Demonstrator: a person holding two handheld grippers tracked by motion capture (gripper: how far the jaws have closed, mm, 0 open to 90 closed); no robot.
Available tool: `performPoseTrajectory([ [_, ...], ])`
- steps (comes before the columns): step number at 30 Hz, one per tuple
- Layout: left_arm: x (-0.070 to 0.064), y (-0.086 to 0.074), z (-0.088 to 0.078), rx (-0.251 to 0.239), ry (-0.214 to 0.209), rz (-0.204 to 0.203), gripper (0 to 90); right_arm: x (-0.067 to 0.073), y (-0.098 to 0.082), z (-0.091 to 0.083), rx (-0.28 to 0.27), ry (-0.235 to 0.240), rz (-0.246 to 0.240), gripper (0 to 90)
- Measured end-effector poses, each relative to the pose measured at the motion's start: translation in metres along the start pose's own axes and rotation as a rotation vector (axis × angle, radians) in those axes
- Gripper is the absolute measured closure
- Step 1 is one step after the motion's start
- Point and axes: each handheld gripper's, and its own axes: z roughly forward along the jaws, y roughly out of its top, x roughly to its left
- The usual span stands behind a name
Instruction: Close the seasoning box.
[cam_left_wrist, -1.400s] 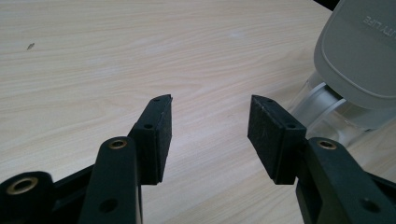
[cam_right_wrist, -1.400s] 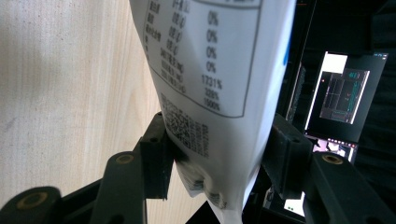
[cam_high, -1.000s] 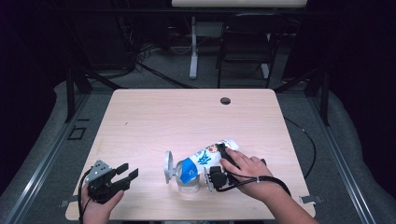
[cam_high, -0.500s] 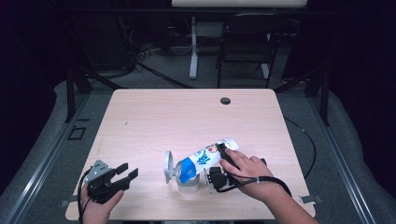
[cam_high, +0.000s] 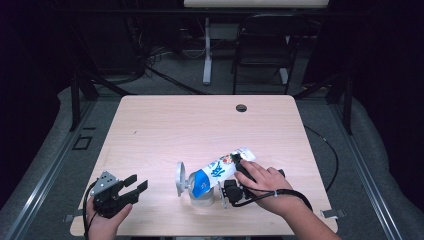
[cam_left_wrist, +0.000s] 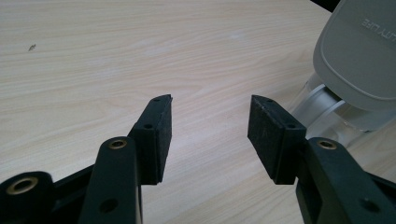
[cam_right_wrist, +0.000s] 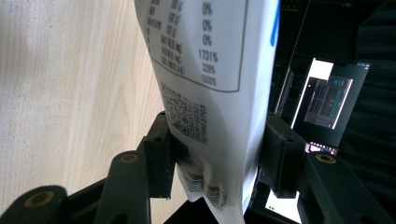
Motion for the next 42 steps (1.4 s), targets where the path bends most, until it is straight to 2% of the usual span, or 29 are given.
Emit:
performPoseTrajectory([
  [42,-0.0009,-0.0001,0.0005,-0.003,0.002,-0.001,50.3,0.0025,-0.0010,0.0001,-0.018,-0.010,-0.007,52.4],
])
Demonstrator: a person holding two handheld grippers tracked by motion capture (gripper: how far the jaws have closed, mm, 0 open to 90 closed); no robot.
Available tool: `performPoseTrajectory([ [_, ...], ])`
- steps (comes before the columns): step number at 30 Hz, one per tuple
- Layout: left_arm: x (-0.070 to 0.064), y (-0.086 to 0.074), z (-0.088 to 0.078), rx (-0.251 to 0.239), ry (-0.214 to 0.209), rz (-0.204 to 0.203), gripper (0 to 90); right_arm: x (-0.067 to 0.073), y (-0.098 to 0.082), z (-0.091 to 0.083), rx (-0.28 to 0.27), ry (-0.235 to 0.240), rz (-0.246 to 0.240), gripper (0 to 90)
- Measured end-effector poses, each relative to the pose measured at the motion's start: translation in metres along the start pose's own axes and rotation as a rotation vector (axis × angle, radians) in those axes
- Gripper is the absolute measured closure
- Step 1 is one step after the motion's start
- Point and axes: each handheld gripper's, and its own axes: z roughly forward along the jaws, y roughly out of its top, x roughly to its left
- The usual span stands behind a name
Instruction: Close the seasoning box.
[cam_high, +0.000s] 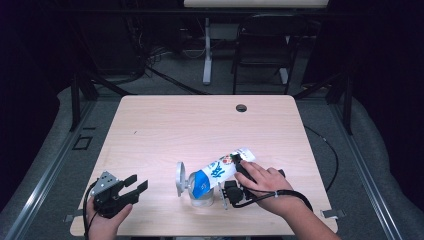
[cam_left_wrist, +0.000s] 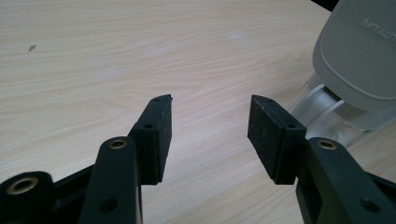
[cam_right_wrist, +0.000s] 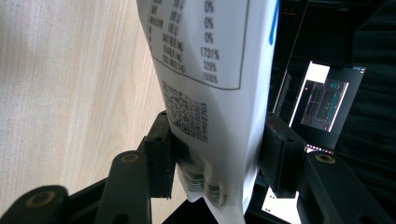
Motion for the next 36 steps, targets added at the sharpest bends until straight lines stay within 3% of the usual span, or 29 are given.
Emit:
performPoseTrajectory([
  [9,0.0004,0.0000,-0.0004,-0.001,0.000,-0.001,50.3,-0.0014,0.0014,-0.0018,0.020,-0.009,-0.028,52.4],
  [36,0.0004,0.0001,-0.0003,-0.001,-0.001,0.002,50.3,0.0003,0.0014,-0.0018,0.010,-0.008,-0.043,53.0],
])
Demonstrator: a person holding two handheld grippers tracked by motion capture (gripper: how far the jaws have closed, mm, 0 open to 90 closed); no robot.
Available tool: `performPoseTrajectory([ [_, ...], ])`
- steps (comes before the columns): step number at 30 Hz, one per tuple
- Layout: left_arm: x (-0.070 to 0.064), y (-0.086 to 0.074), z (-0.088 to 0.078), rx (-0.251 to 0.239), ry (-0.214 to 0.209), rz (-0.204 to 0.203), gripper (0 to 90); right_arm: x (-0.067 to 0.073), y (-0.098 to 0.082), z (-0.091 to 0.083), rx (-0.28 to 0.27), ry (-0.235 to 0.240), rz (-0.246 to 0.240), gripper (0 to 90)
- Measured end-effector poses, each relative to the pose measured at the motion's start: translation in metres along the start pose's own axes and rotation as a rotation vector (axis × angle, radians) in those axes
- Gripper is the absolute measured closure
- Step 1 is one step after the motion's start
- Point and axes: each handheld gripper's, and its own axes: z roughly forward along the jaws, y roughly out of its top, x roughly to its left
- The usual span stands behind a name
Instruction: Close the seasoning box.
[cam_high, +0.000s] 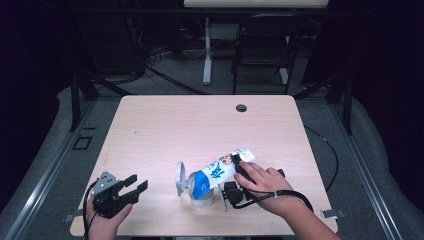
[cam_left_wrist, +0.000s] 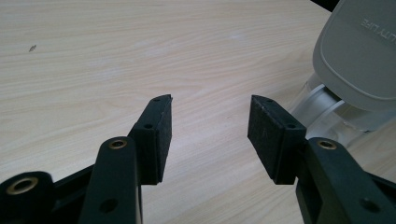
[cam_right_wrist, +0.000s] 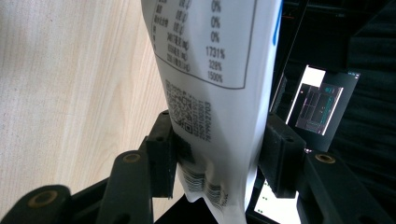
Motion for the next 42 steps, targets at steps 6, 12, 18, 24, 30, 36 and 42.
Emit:
performPoseTrajectory([
  [6,-0.0002,-0.0003,0.0004,0.001,0.001,-0.002,50.3,0.0000,-0.0001,0.0001,0.000,0.003,0.000,53.2],
  [12,-0.0001,-0.0005,0.0006,0.012,0.001,0.000,50.3,0.0002,-0.0002,0.0003,-0.003,0.002,-0.003,53.3],
  [18,0.0001,-0.0004,0.0003,0.010,0.002,-0.002,50.3,0.0005,0.0000,-0.0001,0.001,-0.001,-0.008,53.4],
  [24,0.0003,-0.0005,0.0003,0.009,0.003,-0.003,50.3,0.0009,0.0000,0.0001,-0.007,-0.005,-0.008,53.5],
  [30,0.0002,-0.0003,0.0002,0.008,0.002,-0.001,50.3,0.0007,0.0001,0.0001,-0.006,-0.004,-0.010,53.5],
  [36,0.0003,-0.0004,0.0003,0.006,0.003,-0.003,50.3,0.0008,0.0002,0.0001,-0.010,-0.006,-0.012,53.5],
  [42,0.0005,-0.0006,0.0004,-0.003,0.005,-0.008,50.3,0.0000,0.0010,-0.0004,-0.002,-0.002,-0.014,53.6],
])
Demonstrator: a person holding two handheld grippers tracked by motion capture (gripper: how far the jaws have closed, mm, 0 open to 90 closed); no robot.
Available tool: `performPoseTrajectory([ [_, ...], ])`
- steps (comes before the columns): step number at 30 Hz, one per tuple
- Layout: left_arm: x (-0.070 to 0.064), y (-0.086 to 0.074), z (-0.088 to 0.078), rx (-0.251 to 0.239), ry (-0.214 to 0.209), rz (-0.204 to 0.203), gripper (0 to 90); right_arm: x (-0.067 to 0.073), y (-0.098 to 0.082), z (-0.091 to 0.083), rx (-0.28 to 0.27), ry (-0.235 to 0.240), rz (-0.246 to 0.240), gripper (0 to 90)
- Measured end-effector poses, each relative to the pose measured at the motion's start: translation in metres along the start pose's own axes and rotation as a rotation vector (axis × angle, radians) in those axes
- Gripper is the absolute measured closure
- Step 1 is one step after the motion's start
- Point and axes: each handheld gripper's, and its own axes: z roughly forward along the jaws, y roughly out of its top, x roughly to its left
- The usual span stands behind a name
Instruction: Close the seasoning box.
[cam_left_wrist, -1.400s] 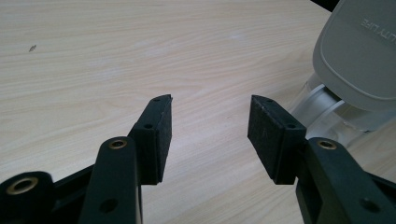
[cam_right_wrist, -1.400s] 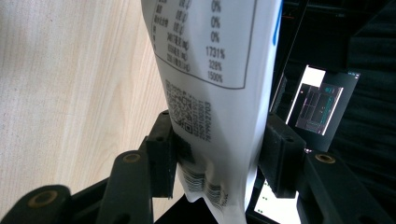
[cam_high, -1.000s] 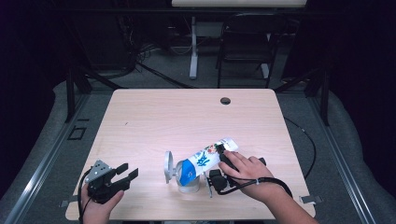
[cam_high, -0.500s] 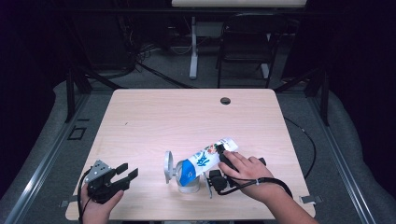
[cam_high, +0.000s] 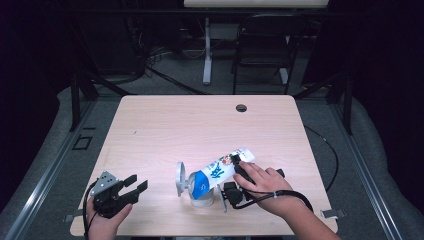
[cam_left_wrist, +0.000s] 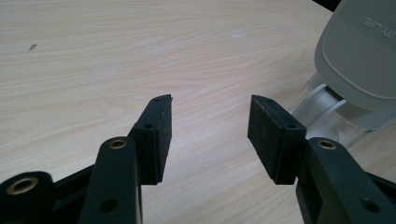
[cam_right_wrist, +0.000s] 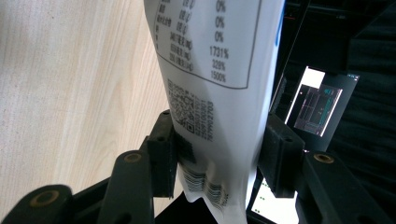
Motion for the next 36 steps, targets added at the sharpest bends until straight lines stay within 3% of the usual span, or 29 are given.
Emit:
performPoseTrajectory([
  [36,0.0010,-0.0005,0.0003,0.004,-0.003,0.002,50.2,-0.0006,0.0005,-0.0002,0.000,-0.011,-0.033,54.0],
])
